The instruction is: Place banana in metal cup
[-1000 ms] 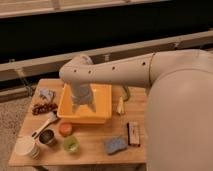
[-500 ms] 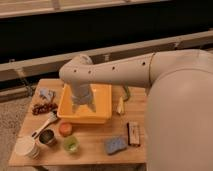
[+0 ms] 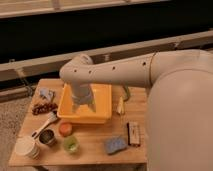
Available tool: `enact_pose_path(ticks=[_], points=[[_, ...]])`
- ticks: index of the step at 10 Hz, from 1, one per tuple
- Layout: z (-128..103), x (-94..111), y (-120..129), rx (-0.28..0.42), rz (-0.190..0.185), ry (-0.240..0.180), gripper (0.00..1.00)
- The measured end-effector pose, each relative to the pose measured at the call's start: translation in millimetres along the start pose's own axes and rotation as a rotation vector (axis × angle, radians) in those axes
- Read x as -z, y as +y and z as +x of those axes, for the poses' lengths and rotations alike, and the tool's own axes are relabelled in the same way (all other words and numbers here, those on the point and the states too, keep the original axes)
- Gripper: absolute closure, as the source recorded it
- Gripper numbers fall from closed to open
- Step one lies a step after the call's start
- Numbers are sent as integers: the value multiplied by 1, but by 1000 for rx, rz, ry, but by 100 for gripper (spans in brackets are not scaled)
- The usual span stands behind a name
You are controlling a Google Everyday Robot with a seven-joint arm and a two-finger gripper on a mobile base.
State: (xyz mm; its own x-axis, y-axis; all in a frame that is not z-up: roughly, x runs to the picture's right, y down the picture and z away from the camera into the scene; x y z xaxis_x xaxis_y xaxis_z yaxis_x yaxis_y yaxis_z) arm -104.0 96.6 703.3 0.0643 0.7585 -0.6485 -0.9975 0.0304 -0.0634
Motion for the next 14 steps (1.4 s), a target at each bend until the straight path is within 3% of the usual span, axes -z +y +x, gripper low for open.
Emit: enact_pose_path(ticks=[1,3,8,11,14], points=[[-2,2,-9,-14,-11,-3,35],[-10,4,-49,-68,-26,-12,35],[-31,7,-141,-197,-27,-41,35],[-53,-4,-182,-221,-26,-62,35],[-71,-28,-207,-228,-59,-86,35]])
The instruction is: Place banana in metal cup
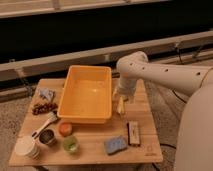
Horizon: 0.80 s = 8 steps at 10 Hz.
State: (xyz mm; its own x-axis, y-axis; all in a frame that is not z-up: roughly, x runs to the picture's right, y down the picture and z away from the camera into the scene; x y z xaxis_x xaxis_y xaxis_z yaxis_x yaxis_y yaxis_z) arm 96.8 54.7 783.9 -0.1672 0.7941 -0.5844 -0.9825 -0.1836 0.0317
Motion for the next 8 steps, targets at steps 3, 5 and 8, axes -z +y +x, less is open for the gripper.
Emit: enact_pose_path(ticks=[3,5,8], points=[[-6,-35,-14,-13,-41,13,35],[-13,-54,-19,-22,-66,30,35],[-32,-77,-21,0,-51,67,35]])
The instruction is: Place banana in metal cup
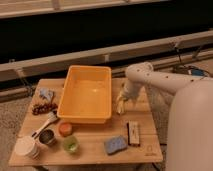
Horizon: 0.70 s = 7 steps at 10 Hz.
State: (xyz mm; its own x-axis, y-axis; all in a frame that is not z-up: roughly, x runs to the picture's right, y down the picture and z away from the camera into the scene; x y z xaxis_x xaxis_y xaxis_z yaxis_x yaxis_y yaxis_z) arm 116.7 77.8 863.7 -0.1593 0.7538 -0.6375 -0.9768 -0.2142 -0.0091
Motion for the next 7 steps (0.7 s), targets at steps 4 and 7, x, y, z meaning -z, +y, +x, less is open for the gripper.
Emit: enact_pose_path(ticks=[4,7], points=[[-22,-34,-5,24,23,52,35],[-36,-54,-8,24,29,79,35]])
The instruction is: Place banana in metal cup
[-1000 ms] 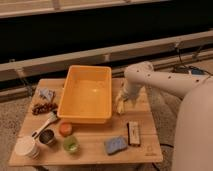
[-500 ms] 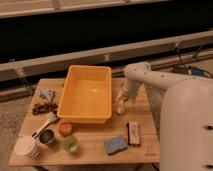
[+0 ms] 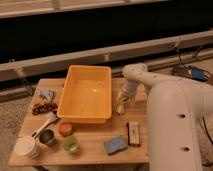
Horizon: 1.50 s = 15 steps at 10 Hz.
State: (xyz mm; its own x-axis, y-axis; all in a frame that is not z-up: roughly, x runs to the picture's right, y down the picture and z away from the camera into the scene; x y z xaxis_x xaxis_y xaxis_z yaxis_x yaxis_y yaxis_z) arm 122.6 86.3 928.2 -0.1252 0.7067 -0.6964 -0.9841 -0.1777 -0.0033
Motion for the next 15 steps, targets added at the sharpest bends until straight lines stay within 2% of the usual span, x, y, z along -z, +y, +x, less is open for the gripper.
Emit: enact_pose_path(ticks=[5,8,9,12,13,15], points=[[-9,-7,8,19,5,10,35],[-6,-6,18,47,12,20,57],[-4,-4,20,52,14,24,70],[4,5,21,47,25,38,96],[8,11,21,45,39,51,100],[16,21,17,35,55,64,100]])
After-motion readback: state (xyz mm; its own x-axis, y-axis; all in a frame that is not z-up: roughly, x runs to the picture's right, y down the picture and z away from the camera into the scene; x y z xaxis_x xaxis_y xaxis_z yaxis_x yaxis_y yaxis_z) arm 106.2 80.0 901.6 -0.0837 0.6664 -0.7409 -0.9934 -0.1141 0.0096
